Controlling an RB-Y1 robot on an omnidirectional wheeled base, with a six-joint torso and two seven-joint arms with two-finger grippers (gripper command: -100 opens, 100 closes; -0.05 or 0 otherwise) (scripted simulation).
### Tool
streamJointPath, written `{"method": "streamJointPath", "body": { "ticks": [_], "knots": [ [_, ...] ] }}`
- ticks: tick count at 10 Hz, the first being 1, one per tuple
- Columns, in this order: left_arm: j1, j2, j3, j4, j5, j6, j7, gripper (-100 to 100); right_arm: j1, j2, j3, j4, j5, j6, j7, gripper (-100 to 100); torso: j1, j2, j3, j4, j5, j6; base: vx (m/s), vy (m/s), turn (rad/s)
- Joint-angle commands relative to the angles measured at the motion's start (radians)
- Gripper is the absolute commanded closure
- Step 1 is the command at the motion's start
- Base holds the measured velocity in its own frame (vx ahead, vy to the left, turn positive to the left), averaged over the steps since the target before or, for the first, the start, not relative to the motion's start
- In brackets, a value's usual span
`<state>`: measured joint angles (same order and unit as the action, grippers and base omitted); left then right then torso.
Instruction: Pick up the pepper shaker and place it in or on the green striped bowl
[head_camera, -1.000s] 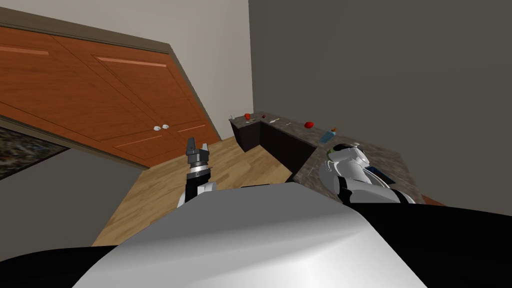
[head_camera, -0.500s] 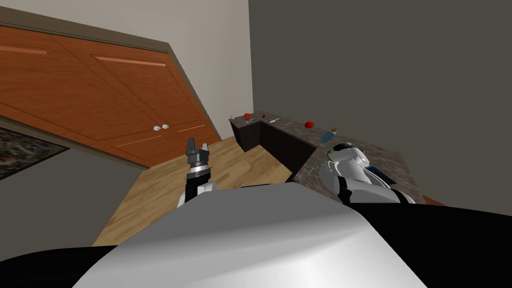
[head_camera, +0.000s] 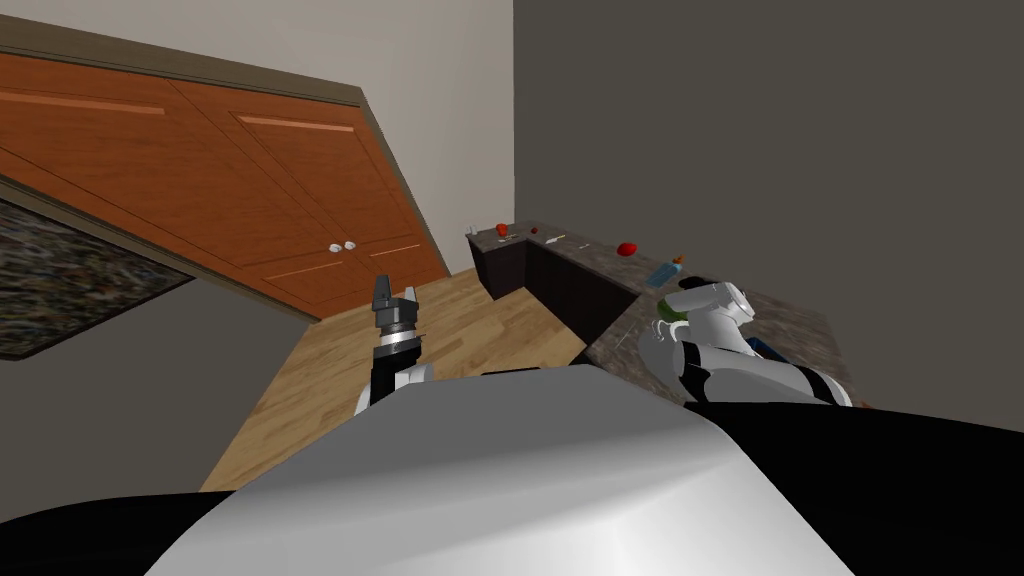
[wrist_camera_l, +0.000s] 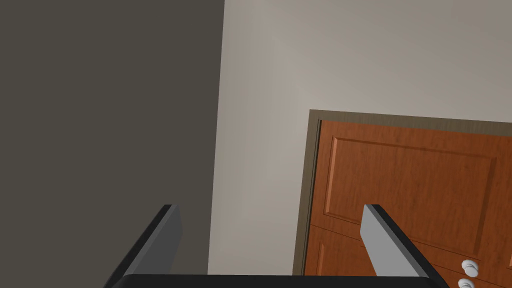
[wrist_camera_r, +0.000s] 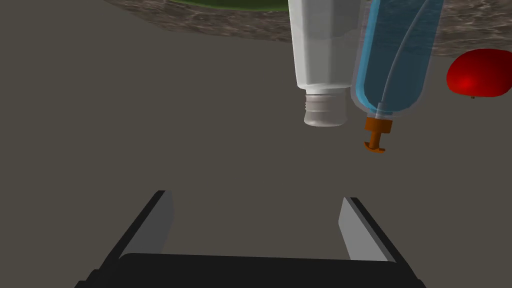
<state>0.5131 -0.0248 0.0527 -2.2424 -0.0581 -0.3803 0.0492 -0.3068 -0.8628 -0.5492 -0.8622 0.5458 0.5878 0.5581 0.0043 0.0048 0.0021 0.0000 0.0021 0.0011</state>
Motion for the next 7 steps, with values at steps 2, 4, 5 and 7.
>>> {"method": "streamJointPath", "body": {
  "ticks": [2,4,5,7],
  "knots": [
    [0.0,0.0,0.0,0.0,0.0,0.0,0.0,0,-0.002,-0.002,0.0,0.001,-0.003,0.004,0.005,0,0.0,-0.002,-0.001,0.0,0.0,0.001,-0.026,-0.003,0.011],
    [0.0,0.0,0.0,0.0,0.0,0.0,0.0,0,-0.002,-0.002,0.0,0.001,-0.002,0.004,0.005,0,0.0,-0.006,-0.003,-0.001,0.0,0.0,0.0,0.0,0.0],
    [0.0,0.0,0.0,0.0,0.0,0.0,0.0,0,-0.002,-0.002,0.0,0.001,-0.002,0.004,0.005,0,0.0,-0.006,-0.004,-0.001,0.0,0.0,0.0,0.0,0.0],
    [0.0,0.0,0.0,0.0,0.0,0.0,0.0,0,-0.002,-0.002,0.0,0.001,-0.002,0.004,0.005,0,0.0,-0.006,-0.004,-0.002,0.0,0.0,0.0,0.0,0.0]
  ]
}}
